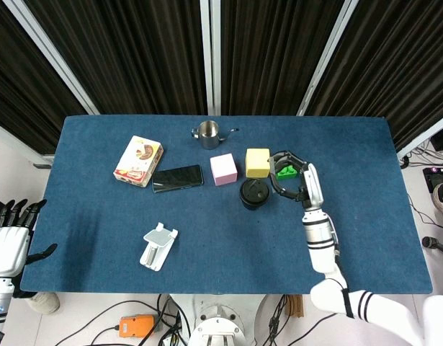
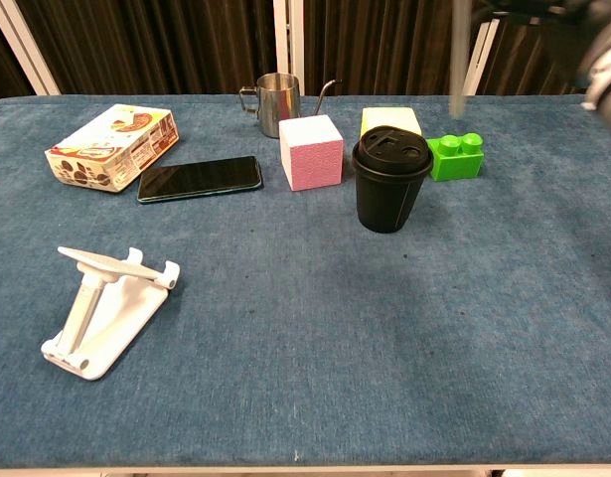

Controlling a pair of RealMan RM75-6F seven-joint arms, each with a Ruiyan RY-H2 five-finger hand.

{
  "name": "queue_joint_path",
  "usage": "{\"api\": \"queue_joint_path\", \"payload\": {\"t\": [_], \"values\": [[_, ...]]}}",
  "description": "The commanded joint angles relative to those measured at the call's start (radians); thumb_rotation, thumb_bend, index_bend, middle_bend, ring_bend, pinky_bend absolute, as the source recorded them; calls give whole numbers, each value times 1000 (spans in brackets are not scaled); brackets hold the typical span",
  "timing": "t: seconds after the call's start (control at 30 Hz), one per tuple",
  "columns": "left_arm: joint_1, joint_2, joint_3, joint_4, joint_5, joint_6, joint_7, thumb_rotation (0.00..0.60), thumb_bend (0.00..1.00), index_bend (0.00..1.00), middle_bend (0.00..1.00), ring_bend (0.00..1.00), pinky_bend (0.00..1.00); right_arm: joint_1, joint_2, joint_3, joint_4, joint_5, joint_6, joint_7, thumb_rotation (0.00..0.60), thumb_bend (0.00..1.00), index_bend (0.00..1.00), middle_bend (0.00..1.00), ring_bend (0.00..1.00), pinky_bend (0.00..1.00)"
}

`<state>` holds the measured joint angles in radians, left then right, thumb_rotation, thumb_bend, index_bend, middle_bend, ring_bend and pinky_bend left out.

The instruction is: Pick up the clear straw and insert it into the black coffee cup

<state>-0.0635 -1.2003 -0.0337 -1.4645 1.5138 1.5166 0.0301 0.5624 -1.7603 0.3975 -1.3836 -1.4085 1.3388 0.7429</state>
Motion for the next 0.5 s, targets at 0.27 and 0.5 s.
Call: {"api": "queue_joint_path", "payload": {"t": [0.27,0.5], "values": [[-3,-6,-1,11,-5,-7,-6,600,80,121,175,70,0,76,-162,-2,196,-6,33,32,600,637,740,503,450,561],[-6,-13,-1,23,-10,-14,-13,600,80,121,175,70,0,74,-185,-20,240,-7,38,54,600,637,740,503,450,561]]}}
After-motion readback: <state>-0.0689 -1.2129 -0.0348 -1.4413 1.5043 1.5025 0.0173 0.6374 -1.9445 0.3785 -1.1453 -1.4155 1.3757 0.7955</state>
